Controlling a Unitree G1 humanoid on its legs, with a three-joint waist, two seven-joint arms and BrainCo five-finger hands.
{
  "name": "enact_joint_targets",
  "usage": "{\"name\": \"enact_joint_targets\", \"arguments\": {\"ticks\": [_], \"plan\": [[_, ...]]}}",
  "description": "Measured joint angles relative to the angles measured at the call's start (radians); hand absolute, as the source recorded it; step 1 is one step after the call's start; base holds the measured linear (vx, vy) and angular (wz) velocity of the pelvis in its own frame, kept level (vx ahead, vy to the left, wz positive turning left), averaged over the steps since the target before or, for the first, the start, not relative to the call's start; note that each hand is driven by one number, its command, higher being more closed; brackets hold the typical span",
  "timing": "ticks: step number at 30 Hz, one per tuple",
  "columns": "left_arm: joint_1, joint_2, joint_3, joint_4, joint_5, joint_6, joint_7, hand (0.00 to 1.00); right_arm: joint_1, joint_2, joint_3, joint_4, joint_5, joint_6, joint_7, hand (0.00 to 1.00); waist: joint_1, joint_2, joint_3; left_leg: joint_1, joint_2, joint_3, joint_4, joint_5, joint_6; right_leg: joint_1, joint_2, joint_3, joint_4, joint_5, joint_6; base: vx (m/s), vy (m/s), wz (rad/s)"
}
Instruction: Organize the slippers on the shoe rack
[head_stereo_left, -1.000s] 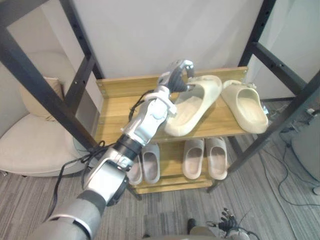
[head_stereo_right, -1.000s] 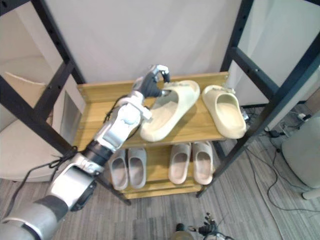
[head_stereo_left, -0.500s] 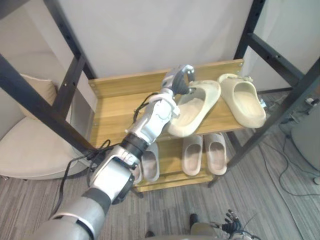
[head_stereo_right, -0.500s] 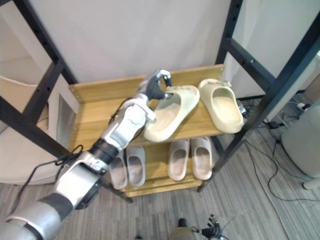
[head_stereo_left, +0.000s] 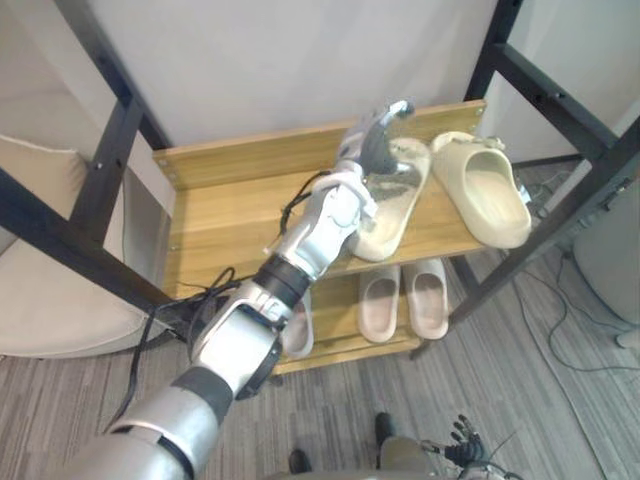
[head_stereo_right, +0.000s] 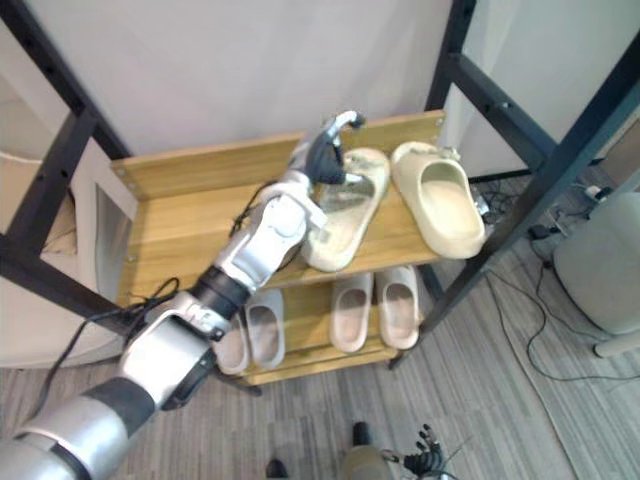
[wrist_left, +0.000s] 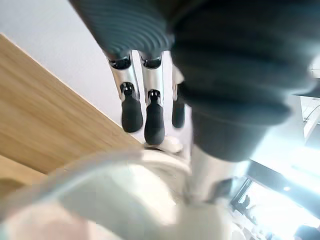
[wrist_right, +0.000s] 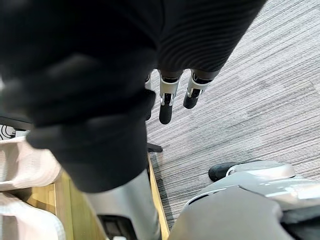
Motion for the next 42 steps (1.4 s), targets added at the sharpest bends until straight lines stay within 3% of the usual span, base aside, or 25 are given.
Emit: {"name": "enact_joint_targets", "arguments": {"ticks": [19,27,37,42], "plan": [[-0.015,-0.017,0.046,-0.009,-0.026,0.0,0.005,0.0,0.004,0.001,0.0,0.0,0.006,-0.005,-0.004,0.0,0.005,0.0,0.0,0.008,0.001,0.007,0.002,0.0,0.0,0.008,0.0,0.009,-0.002,0.002,-0.001,0.0,-0.001,0.0],[0.144,-0.011,0.084,-0.196,-0.265,-0.053,0.047,0.0,0.003,-0.004,0.0,0.022,0.019,-0.004,-0.004,0.0,0.029,0.001,0.003,0.022,0.002,-0.042,0.013,0.0,0.0,0.063,0.0,-0.033,-0.028,0.005,-0.003,-0.02,-0.007,0.15],[0.294,0.035,0.126,-0.274,-0.526,-0.112,0.035,0.0,-0.015,-0.021,0.002,0.064,0.018,-0.003,0.005,0.0,0.046,0.002,0.003,0.025,0.001,-0.054,0.012,0.001,0.001,0.084,0.003,-0.048,-0.055,0.015,-0.005,0.0,0.002,0.03],[0.416,0.077,0.142,-0.274,-0.625,-0.113,0.015,0.0,-0.034,-0.026,0.006,0.098,0.016,0.005,0.011,0.0,0.046,0.0,0.002,0.029,0.002,-0.069,0.012,0.001,0.001,0.119,0.008,-0.072,-0.109,0.042,-0.011,-0.01,-0.007,0.06]]}}
